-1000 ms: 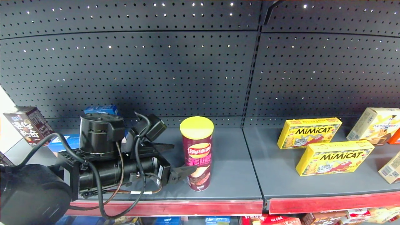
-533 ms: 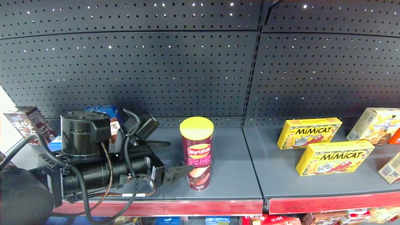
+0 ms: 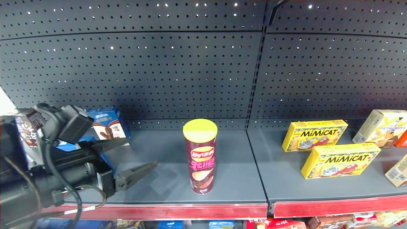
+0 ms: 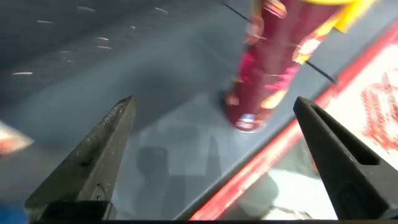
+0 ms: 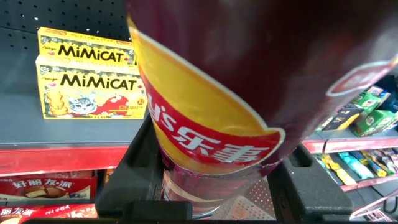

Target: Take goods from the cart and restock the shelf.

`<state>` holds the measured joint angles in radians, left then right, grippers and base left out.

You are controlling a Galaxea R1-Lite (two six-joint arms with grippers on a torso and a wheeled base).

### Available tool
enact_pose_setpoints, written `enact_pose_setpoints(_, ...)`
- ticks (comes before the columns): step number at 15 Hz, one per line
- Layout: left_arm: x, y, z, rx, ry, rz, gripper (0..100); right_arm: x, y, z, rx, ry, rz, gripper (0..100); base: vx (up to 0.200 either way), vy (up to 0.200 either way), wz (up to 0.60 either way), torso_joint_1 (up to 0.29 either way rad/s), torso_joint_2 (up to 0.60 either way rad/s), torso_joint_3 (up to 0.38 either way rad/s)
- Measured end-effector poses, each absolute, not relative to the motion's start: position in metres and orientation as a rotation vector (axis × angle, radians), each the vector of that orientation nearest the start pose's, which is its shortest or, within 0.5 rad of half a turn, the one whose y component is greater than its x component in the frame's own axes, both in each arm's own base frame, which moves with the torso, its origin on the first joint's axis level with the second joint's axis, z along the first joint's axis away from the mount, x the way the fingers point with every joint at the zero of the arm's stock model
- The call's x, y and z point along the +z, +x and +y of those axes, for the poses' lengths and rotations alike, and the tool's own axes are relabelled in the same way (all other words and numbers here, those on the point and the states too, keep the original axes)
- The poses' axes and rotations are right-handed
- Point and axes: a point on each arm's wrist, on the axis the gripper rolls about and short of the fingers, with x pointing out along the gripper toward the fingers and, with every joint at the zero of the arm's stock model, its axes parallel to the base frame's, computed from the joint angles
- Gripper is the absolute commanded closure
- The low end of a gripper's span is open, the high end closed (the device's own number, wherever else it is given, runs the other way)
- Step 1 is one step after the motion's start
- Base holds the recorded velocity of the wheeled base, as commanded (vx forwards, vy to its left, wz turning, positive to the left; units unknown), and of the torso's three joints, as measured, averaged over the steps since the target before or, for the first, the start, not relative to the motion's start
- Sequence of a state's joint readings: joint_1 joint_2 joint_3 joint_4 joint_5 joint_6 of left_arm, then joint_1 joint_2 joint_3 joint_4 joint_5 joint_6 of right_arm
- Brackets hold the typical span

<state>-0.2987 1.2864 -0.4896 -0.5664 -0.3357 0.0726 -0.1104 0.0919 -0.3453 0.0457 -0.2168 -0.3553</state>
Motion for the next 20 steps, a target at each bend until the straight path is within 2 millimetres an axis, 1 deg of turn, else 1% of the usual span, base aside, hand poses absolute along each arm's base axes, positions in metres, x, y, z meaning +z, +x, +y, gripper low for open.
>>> enact_pose_setpoints(4,0.217,0.151,-0.037,-0.503,0.066,0.075,0,0.165,-0.049,0.0,-0.364,-0.341,-0.145,100,0.0,0.0,0.0,0.0,0.0,0.0)
enact_pose_setpoints(6,0.221,0.132,-0.024,-0.43,0.063,0.05,0,0.166,-0.049,0.0,-0.366,-0.34,-0.146,100,0.0,0.0,0.0,0.0,0.0,0.0)
enact_pose_setpoints(9,0.219,0.101,-0.014,-0.374,0.06,0.034,0,0.168,-0.049,0.0,-0.385,-0.339,-0.142,100,0.0,0.0,0.0,0.0,0.0,0.0)
enact_pose_setpoints(11,0.214,0.086,-0.011,-0.352,0.056,0.01,0,0.17,-0.05,0.0,-0.416,-0.335,-0.142,100,0.0,0.0,0.0,0.0,0.0,0.0)
enact_pose_setpoints(16,0.19,0.054,-0.009,-0.344,-0.009,-0.015,0,0.176,-0.051,-0.001,-0.444,-0.335,-0.139,100,0.0,0.0,0.0,0.0,0.0,0.0)
enact_pose_setpoints(20,0.175,0.025,-0.008,-0.34,-0.113,-0.079,0,0.176,-0.053,0.0,-0.448,-0.362,-0.129,100,0.0,0.0,0.0,0.0,0.0,0.0)
